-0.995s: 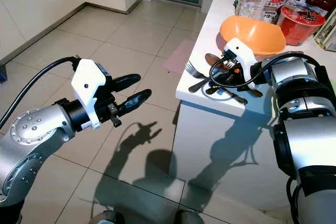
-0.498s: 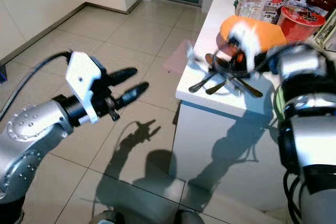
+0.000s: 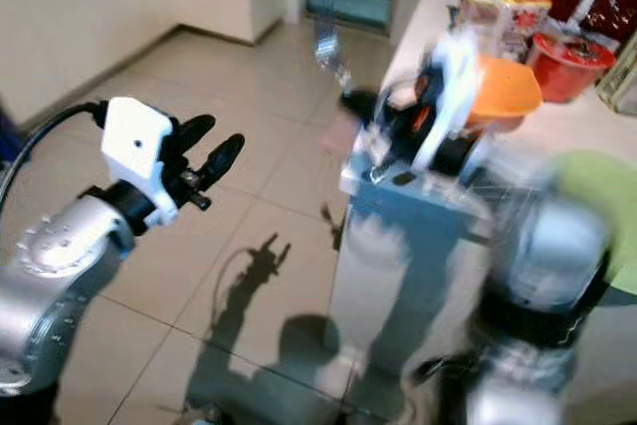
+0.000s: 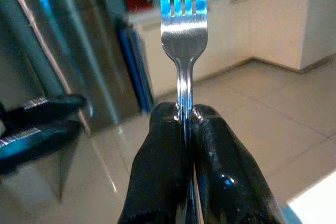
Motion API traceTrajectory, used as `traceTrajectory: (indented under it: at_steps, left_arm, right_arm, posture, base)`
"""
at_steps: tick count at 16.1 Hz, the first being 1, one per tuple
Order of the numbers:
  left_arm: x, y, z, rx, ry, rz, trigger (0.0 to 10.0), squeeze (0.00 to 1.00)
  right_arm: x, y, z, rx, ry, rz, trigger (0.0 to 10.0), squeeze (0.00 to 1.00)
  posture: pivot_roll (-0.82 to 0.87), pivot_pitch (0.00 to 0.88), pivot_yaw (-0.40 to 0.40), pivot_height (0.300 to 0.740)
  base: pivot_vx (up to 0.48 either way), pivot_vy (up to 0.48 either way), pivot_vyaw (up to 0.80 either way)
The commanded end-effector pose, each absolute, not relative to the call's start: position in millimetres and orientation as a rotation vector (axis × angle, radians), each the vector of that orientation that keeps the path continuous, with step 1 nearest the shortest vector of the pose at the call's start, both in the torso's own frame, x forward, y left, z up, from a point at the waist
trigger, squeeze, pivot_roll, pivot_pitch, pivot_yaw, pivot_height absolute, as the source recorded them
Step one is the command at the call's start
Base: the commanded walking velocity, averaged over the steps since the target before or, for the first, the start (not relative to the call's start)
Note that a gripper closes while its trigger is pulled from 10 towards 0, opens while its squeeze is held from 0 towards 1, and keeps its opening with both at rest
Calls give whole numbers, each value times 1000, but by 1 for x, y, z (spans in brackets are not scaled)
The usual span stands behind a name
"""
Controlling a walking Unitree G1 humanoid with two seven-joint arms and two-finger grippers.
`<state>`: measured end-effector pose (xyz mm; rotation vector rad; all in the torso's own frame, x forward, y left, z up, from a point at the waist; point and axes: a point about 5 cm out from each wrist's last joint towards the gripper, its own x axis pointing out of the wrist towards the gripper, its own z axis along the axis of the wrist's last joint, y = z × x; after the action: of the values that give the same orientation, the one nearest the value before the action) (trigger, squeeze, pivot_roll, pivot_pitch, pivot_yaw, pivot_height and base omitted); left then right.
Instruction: Setting the table
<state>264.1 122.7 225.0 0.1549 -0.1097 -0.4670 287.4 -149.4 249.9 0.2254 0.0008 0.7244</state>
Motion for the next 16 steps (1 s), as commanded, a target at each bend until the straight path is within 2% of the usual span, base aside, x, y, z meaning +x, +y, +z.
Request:
traceTrajectory:
  at_steps: [1, 2, 4, 5, 8, 10, 12, 16]
  left_arm:
    - [267, 125, 219, 139, -108, -379, 10000, 0]
    - [269, 127, 212, 130, -98, -344, 10000, 0]
    - [270, 125, 202, 153, -81, -342, 10000, 0]
    - [269, 124, 199, 155, -84, -341, 10000, 0]
    - [265, 124, 195, 170, -98, -328, 10000, 0]
    - [263, 127, 196, 180, -113, -314, 10000, 0]
    - [264, 130, 200, 165, -131, -306, 10000, 0]
    - [272, 134, 204, 168, -149, -290, 10000, 0]
  right_arm:
    - [273, -152, 257, 241, -66, 622, 588, 0]
    - [261, -145, 250, 252, -83, 550, 10000, 0]
    - [252, -143, 237, 249, -97, 463, 10000, 0]
    - [249, -149, 219, 245, -59, 334, 10000, 0]
    - [249, -144, 212, 204, -44, 280, 10000, 0]
    - [247, -131, 216, 124, -91, 351, 10000, 0]
    - [246, -126, 218, 132, -113, 362, 10000, 0]
    - [245, -121, 218, 140, -127, 343, 10000, 0]
  posture:
    - [-29, 0, 0, 740]
    - [-52, 0, 15, 740]
    - [-58, 0, 16, 740]
    - [-58, 0, -1, 740]
    - [-37, 0, -33, 740]
    - [-33, 0, -44, 740]
    - [-33, 0, -46, 740]
    - [-37, 0, -41, 740]
  base:
    - [0, 0, 0]
    - [0, 0, 0]
    - [0, 0, 0]
    - [0, 0, 0]
    - [0, 0, 0]
    - [0, 0, -800]
    - [0, 0, -800]
    - [0, -360, -800]
